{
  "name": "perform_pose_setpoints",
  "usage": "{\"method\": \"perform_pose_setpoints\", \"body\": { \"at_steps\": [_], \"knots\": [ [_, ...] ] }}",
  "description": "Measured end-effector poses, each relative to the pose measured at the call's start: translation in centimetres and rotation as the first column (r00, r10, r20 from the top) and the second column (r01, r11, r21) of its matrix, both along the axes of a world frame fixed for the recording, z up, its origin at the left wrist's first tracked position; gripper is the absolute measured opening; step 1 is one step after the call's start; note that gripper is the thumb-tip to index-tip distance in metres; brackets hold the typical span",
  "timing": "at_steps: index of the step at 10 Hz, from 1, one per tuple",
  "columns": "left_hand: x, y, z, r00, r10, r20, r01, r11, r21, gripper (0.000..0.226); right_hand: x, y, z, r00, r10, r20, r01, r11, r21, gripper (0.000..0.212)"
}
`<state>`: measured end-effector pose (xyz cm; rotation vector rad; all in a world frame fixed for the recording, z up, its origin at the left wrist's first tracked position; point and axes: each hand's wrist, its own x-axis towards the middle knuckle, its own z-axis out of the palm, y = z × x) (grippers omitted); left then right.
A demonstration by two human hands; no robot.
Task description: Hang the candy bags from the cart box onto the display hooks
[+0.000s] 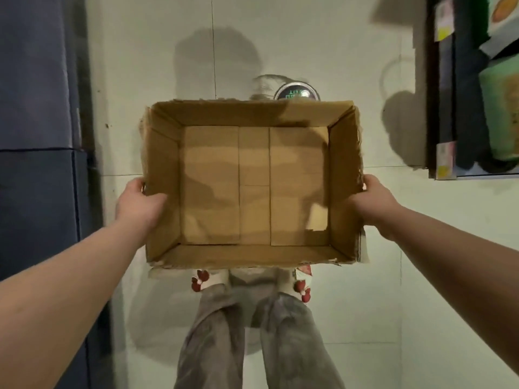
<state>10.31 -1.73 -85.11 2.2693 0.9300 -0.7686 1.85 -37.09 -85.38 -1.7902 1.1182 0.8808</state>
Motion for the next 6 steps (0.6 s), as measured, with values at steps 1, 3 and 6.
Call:
{"method": "perform_pose_setpoints", "body": {
  "at_steps": [1, 3, 6],
  "knots": [
    [0.5, 1.4, -4.7, 0.999, -0.016, -0.034, 0.015, 1.0, -0.014, 0.057, 0.3, 1.3, -4.7, 0.999, -0.039, -0.031, 0.04, 0.998, 0.04, 0.052],
    [0.7, 4.2, -12.4, 0.997, -0.019, -0.079, 0.016, 0.999, -0.036, 0.057, 0.6, 3.7, -12.9, 0.997, -0.045, -0.056, 0.049, 0.996, 0.079, 0.055],
    [0.1, 4.3, -16.1, 0.987, -0.075, -0.143, 0.056, 0.99, -0.128, 0.054, 0.1, 4.8, -16.7, 0.999, -0.033, -0.007, 0.034, 0.981, 0.191, 0.057]
  ]
}}
